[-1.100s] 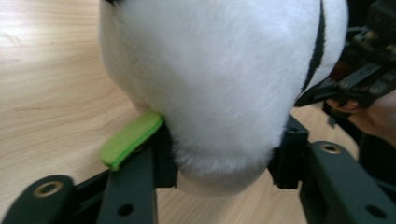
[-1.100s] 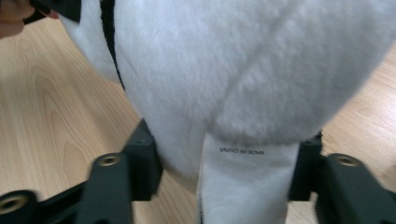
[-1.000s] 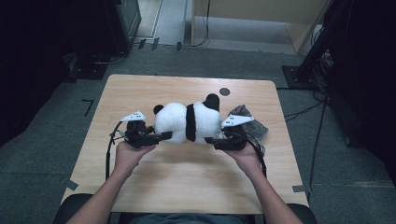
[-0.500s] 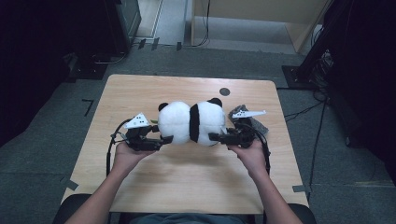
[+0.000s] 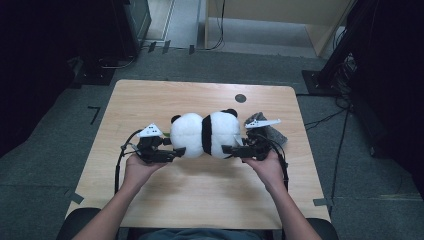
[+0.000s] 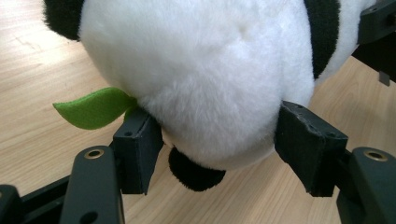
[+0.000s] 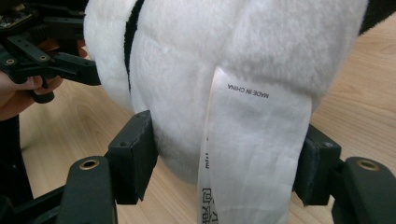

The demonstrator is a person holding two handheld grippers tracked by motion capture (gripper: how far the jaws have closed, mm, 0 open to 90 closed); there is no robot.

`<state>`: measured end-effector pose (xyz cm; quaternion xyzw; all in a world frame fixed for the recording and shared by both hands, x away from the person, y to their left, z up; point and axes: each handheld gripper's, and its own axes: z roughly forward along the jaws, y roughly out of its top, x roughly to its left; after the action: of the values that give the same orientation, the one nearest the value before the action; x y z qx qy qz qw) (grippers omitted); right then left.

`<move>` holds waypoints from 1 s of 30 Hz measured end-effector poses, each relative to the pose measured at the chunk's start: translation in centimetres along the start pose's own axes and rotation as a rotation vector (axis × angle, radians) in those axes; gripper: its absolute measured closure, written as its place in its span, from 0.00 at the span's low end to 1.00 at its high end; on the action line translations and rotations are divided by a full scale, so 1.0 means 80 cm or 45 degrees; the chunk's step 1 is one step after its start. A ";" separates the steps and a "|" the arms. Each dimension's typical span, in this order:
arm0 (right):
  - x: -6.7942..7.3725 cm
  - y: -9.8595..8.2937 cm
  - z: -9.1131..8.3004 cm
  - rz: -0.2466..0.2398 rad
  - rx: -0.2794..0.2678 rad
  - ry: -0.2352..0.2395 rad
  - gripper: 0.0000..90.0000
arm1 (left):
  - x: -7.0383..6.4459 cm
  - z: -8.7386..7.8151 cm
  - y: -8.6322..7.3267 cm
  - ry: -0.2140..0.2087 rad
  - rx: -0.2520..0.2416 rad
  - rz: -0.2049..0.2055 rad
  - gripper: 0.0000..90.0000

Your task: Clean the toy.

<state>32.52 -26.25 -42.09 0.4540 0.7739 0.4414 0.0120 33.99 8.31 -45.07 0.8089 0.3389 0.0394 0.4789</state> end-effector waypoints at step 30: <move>-0.019 -0.016 0.006 -0.158 0.033 -0.081 0.35 | 0.013 0.008 -0.008 0.026 0.032 -0.075 0.38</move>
<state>32.78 -27.26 -43.85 0.4190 0.8056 0.4149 0.0582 34.73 8.68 -46.19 0.8039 0.3680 0.0294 0.4663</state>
